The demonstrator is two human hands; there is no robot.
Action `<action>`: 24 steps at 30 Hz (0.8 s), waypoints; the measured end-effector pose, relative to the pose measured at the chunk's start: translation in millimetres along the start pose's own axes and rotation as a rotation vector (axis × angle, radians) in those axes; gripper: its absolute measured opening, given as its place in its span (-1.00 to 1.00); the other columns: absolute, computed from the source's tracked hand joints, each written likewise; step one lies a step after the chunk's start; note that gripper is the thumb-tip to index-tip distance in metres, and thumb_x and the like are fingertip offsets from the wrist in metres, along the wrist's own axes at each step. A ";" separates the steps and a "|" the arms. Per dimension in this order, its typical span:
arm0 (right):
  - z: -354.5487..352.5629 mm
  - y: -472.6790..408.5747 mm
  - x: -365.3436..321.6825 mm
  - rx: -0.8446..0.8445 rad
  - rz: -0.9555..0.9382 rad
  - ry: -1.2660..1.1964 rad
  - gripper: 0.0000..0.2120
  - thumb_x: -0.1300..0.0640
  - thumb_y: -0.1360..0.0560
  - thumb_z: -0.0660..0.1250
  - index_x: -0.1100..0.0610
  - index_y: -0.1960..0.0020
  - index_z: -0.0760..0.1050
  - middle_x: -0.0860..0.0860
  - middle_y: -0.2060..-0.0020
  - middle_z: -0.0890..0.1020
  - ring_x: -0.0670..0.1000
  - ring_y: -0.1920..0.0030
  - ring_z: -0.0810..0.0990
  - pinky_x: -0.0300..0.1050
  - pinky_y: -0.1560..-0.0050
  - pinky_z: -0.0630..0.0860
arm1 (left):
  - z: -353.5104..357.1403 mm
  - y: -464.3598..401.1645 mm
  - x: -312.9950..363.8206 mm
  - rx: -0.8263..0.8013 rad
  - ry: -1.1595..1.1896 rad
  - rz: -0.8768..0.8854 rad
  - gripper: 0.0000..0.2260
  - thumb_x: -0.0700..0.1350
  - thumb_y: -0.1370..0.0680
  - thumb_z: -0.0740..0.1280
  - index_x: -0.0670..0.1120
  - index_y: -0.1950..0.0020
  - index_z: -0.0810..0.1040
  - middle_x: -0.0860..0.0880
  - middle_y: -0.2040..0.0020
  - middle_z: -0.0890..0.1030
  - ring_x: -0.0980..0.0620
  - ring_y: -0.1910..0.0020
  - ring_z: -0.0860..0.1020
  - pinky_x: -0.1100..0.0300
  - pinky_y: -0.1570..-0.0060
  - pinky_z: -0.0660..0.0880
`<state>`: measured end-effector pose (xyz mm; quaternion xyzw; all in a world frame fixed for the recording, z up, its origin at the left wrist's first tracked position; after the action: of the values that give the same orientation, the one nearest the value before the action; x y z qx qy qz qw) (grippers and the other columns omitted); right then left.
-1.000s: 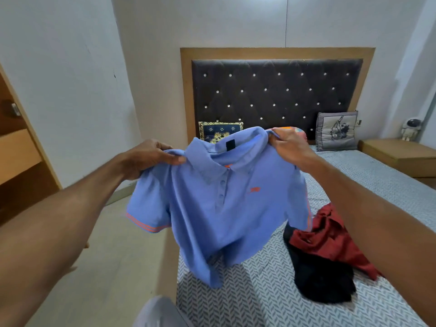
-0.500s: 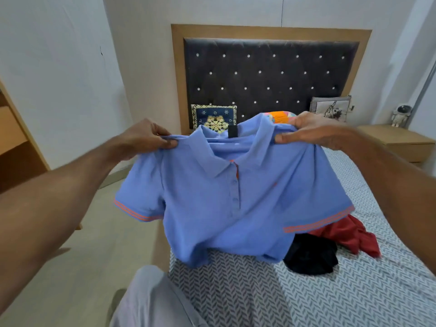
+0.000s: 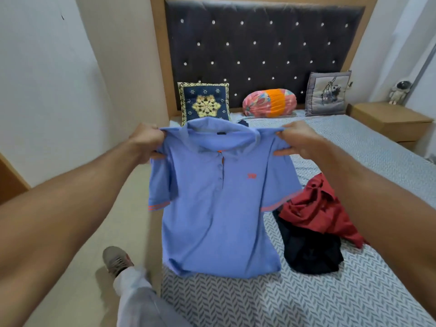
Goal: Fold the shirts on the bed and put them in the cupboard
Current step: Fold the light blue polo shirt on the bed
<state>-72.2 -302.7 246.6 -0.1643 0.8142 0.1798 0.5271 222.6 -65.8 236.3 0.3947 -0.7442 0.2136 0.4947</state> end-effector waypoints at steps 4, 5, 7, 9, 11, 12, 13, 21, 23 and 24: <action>-11.1 -52.2 -79.5 0.211 -0.176 -0.215 -0.76 0.29 -0.51 0.28 0.04 0.19 0.65 0.10 0.07 0.63 0.14 -0.01 0.67 0.05 0.26 0.70 | -23.4 -55.1 66.1 0.132 0.281 0.115 -0.86 -0.23 -0.57 0.27 -0.08 0.10 0.60 -0.15 0.00 0.61 -0.16 -0.05 0.63 -0.22 0.04 0.65; -17.5 -55.8 -101.6 0.268 -0.226 -0.232 -0.75 0.28 -0.48 0.27 0.03 0.24 0.64 0.10 0.09 0.64 0.13 0.00 0.69 0.07 0.22 0.70 | -34.3 -64.6 86.1 0.194 0.295 0.165 -0.89 -0.16 -0.54 0.30 -0.06 0.13 0.61 -0.16 0.02 0.64 -0.17 -0.03 0.65 -0.26 0.06 0.65; -30.7 -60.0 -145.7 0.365 -0.336 -0.224 -0.74 0.26 -0.46 0.27 0.00 0.26 0.63 0.04 0.19 0.64 0.07 0.06 0.70 0.07 0.20 0.71 | -61.1 -84.3 126.8 0.314 0.251 0.278 -0.88 -0.04 -0.46 0.31 -0.04 0.23 0.58 -0.12 0.13 0.65 -0.11 0.07 0.65 -0.26 0.11 0.65; -43.9 -55.4 -177.5 0.439 -0.441 -0.206 -0.72 0.24 -0.47 0.26 -0.06 0.26 0.62 -0.03 0.25 0.63 0.02 0.09 0.70 0.09 0.17 0.71 | -82.3 -88.0 160.8 0.391 0.215 0.389 -0.84 0.00 -0.43 0.28 -0.03 0.31 0.49 -0.04 0.26 0.56 -0.01 0.22 0.54 -0.20 0.14 0.66; -55.3 -49.2 -191.4 0.498 -0.544 -0.167 -0.73 0.21 -0.44 0.24 -0.10 0.24 0.61 -0.11 0.28 0.62 -0.08 0.15 0.66 0.07 0.15 0.70 | -92.4 -66.4 187.1 0.448 0.172 0.480 -0.81 -0.02 -0.44 0.25 -0.02 0.35 0.40 0.03 0.35 0.45 0.01 0.28 0.41 -0.09 0.24 0.59; -59.5 -45.3 -191.1 0.522 -0.590 -0.146 -0.75 0.19 -0.41 0.23 -0.11 0.23 0.61 -0.16 0.31 0.61 -0.13 0.20 0.62 0.08 0.14 0.69 | -93.4 -51.4 194.9 0.473 0.131 0.526 -0.80 -0.04 -0.45 0.24 -0.03 0.36 0.35 0.05 0.37 0.40 0.02 0.28 0.36 -0.02 0.31 0.51; -62.6 -40.9 -185.4 0.540 -0.615 -0.143 -0.75 0.16 -0.38 0.22 -0.12 0.21 0.63 -0.19 0.34 0.60 -0.17 0.24 0.59 0.08 0.14 0.69 | -92.3 -38.5 196.8 0.501 0.075 0.568 -0.79 -0.06 -0.47 0.22 -0.03 0.35 0.31 0.07 0.39 0.36 0.02 0.27 0.33 0.05 0.34 0.39; -38.3 7.3 -35.7 0.383 -0.568 0.193 -0.79 0.26 -0.46 0.25 -0.02 0.12 0.59 -0.05 0.35 0.51 -0.10 0.22 0.45 -0.19 0.25 0.35 | -35.6 57.4 74.6 0.348 -0.292 0.547 -0.86 -0.16 -0.59 0.29 -0.13 0.15 0.55 -0.12 0.22 0.55 -0.04 0.19 0.47 0.20 0.23 0.27; -24.7 18.8 24.3 0.304 -0.478 0.274 -0.80 0.27 -0.52 0.26 0.03 0.09 0.61 0.02 0.29 0.53 0.01 0.17 0.48 -0.15 0.20 0.31 | -10.8 73.4 21.6 0.230 -0.371 0.500 -0.86 -0.15 -0.59 0.32 -0.11 0.16 0.58 -0.13 0.22 0.58 -0.01 0.19 0.50 0.18 0.22 0.30; -18.5 24.1 52.1 0.264 -0.429 0.299 -0.79 0.27 -0.54 0.27 0.07 0.01 0.65 0.04 0.22 0.57 0.04 0.12 0.51 -0.15 0.15 0.31 | 1.1 80.5 -3.2 0.171 -0.399 0.484 -0.84 -0.13 -0.58 0.33 -0.10 0.20 0.56 -0.13 0.24 0.58 -0.01 0.20 0.49 0.15 0.22 0.31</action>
<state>-118.3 -294.1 208.7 -0.2872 0.8458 -0.0693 0.4442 158.2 -17.3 238.7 0.2806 -0.8780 0.3053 0.2391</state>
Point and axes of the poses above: each hand's wrist, its own y-axis away from the middle knuckle, its own z-axis out of the palm, x = y × z, the point moved 5 cm from there along -y, towards the middle knuckle
